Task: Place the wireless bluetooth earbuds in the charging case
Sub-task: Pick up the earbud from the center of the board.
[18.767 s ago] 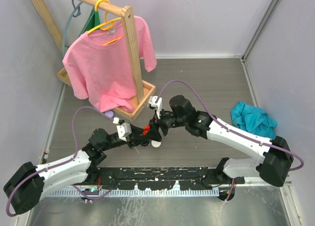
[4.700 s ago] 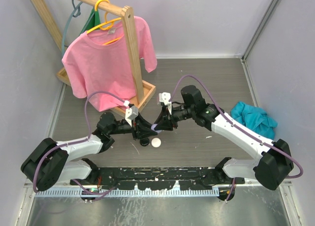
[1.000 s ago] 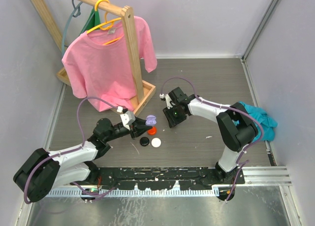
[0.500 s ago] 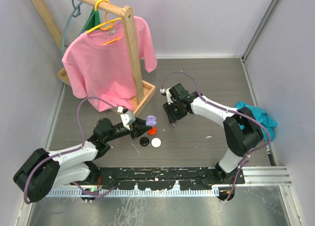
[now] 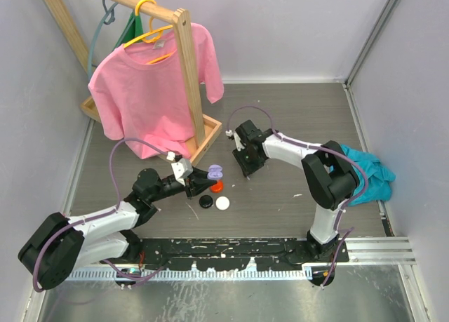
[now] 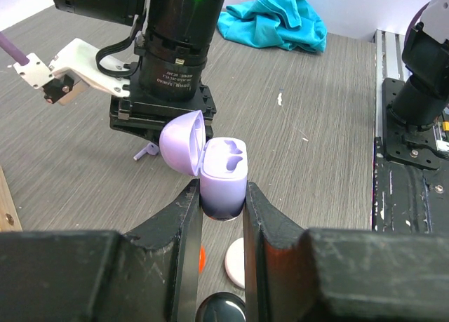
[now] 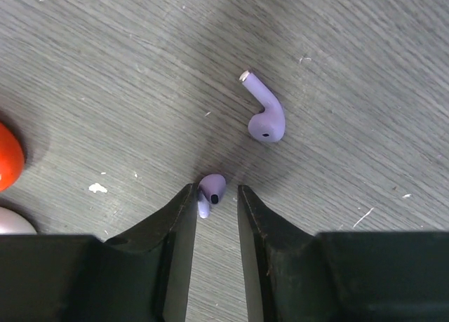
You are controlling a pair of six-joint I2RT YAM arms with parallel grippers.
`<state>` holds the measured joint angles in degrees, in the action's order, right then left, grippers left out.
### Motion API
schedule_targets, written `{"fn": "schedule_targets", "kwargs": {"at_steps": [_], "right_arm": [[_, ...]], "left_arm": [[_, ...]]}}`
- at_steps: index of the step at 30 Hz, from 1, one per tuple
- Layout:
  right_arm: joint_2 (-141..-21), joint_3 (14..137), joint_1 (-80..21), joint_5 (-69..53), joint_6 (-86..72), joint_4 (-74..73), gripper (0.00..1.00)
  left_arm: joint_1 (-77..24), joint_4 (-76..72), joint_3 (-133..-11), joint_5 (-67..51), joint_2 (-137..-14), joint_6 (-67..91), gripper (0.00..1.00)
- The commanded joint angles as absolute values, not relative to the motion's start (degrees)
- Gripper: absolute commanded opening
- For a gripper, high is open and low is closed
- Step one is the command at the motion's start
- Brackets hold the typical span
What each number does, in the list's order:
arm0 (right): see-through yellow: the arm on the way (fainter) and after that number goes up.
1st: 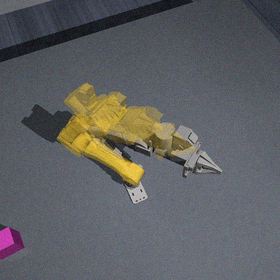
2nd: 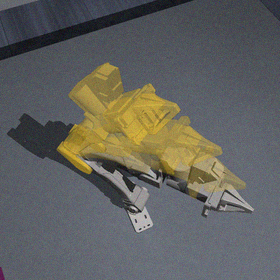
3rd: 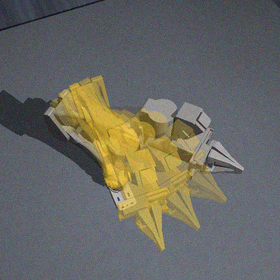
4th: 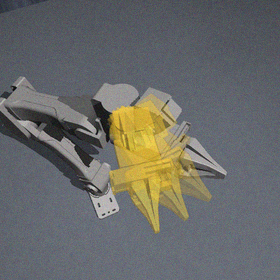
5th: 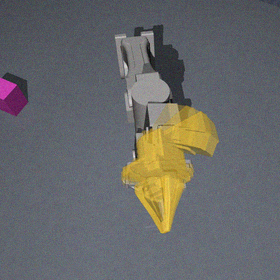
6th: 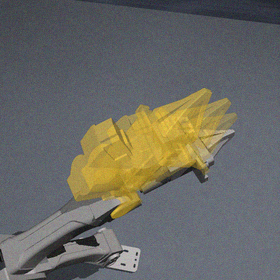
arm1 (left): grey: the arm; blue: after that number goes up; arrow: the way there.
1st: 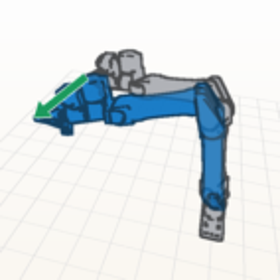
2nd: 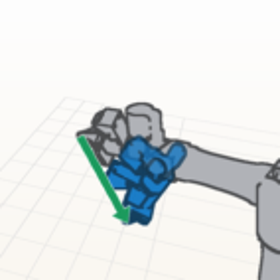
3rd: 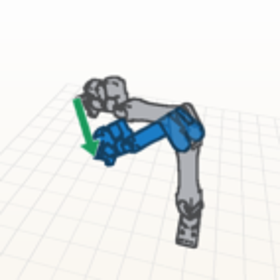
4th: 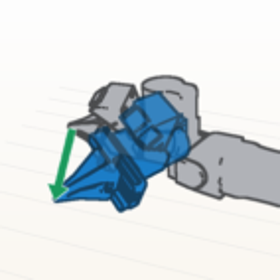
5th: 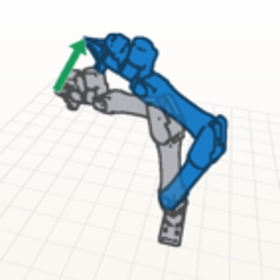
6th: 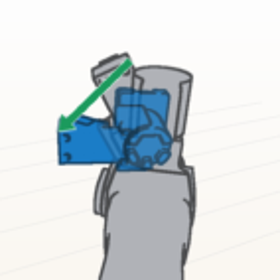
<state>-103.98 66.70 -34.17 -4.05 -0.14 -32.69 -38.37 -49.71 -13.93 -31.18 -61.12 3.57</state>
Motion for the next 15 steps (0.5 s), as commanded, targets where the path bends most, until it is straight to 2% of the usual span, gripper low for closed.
{"fn": "schedule_targets", "kwargs": {"at_steps": [1, 11, 15], "right_arm": [[-105.18, 69.76, -34.54, -2.15, 0.43, -33.59, 0.34], [-108.37, 70.68, -34.98, 0.17, 1.07, -35.42, 0.32], [-107.7, 70.69, -35.11, 0.61, 1.13, -36.03, 0.22]], "left_arm": [[-38.51, -51.57, -15.64, -31.11, -60.14, 3.08, 0.0], [-38.54, -51.5, -15.82, -31.3, -60.3, 3.08, 0.0], [-38.51, -51.4, -15.82, -31.29, -60.31, 3.16, 0.0]]}}
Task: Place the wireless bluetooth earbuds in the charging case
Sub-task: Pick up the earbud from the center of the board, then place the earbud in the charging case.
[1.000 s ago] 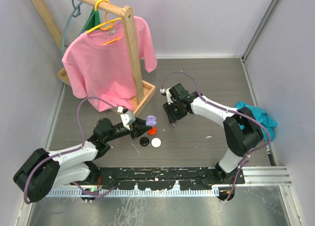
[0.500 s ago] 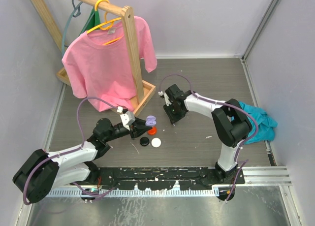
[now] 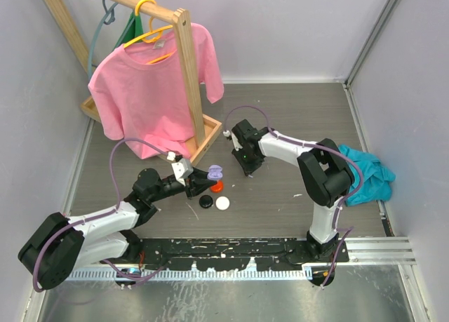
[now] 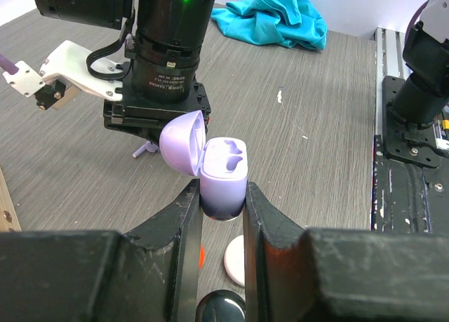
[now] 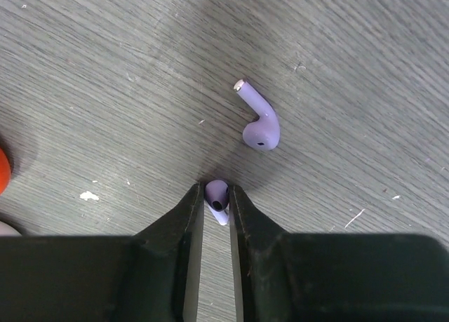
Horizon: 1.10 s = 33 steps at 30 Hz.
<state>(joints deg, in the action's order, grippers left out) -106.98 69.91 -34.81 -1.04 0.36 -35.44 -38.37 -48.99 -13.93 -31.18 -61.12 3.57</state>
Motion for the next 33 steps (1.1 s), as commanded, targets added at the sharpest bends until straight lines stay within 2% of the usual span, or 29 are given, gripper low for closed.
{"fn": "schedule_targets", "kwargs": {"at_steps": [1, 16, 33], "right_arm": [[-106.96, 70.56, -35.12, 0.11, 1.13, -35.77, 0.2], [-86.36, 64.68, -37.22, -7.74, -1.63, -26.31, 0.15], [-60.27, 49.7, -46.02, -8.28, -10.23, 0.55, 0.14]], "left_arm": [[-38.53, -51.4, -15.82, -31.22, -60.31, 3.16, 0.0], [-38.52, -54.76, -13.6, -26.43, -58.61, 3.93, 0.0], [-38.53, -58.44, -11.3, -23.35, -56.83, 4.54, 0.0]]}}
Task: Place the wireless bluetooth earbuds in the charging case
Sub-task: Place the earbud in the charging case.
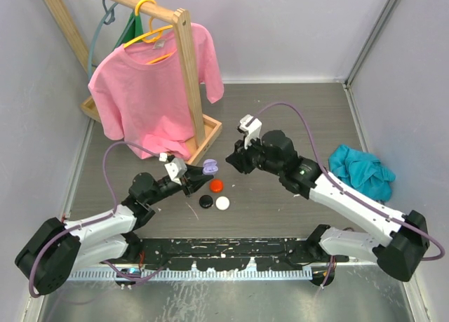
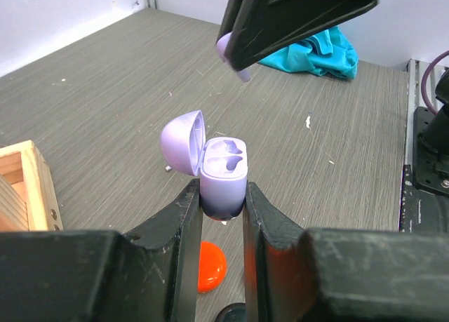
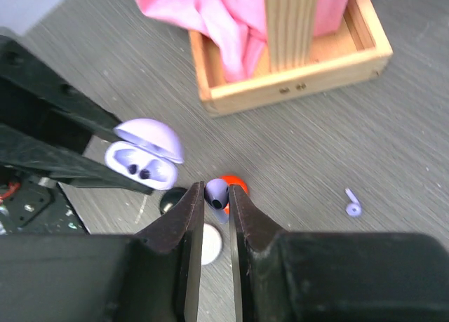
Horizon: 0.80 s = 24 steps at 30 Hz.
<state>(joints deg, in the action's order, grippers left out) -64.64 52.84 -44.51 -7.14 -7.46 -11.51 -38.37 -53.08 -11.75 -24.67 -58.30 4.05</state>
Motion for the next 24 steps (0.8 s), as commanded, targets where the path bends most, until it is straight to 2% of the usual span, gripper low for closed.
{"fn": "schedule_targets", "kwargs": {"at_steps": [1, 10, 24], "right_arm": [[-59.35, 48.3, -46.5, -8.68, -10.8, 2.9, 0.14], [-56.2, 38.54, -50.67, -10.46, -16.84, 25.67, 0.14], [-60.74, 31.76, -55.34, -3.71, -19.44, 41.12, 0.13]], "left_arm": [[-38.56, -58.7, -11.18, -23.21, -56.59, 4.69, 0.0], [-38.57, -61.95, -9.46, -22.78, -54.74, 5.34, 0.0], [-38.57, -64.17, -8.18, -24.5, -52.58, 5.63, 0.0]]}}
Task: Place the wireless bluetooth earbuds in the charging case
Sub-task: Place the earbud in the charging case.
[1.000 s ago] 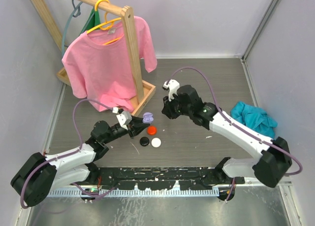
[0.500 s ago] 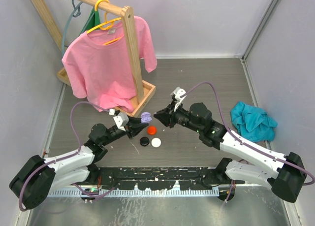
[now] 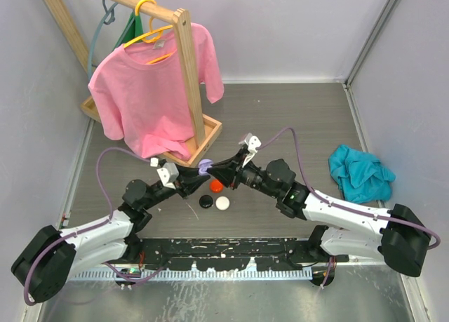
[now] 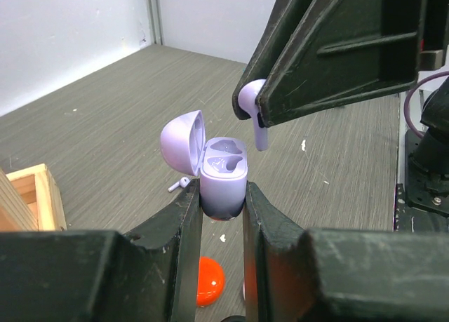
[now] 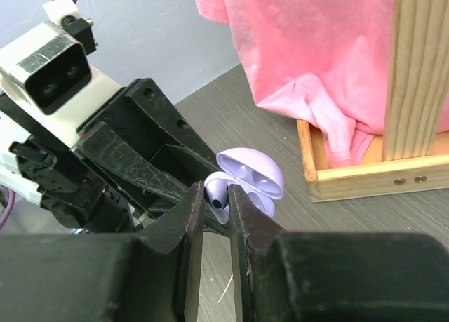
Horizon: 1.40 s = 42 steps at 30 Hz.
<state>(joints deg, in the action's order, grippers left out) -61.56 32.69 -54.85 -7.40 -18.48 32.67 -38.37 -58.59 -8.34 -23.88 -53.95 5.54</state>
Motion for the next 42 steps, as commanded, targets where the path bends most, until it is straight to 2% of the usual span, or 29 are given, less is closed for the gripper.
{"fn": "schedule_targets", "kwargs": {"at_steps": [1, 42], "right_arm": [[-60.37, 31.28, -55.34, -3.12, -19.4, 41.54, 0.13], [-65.9, 25.2, -55.77, -5.45, -30.01, 54.29, 0.15]], "left_arm": [[-38.54, -64.22, -8.2, -24.56, -52.48, 5.69, 0.0], [-38.56, -64.59, -7.89, -24.43, -52.1, 5.89, 0.0]]}}
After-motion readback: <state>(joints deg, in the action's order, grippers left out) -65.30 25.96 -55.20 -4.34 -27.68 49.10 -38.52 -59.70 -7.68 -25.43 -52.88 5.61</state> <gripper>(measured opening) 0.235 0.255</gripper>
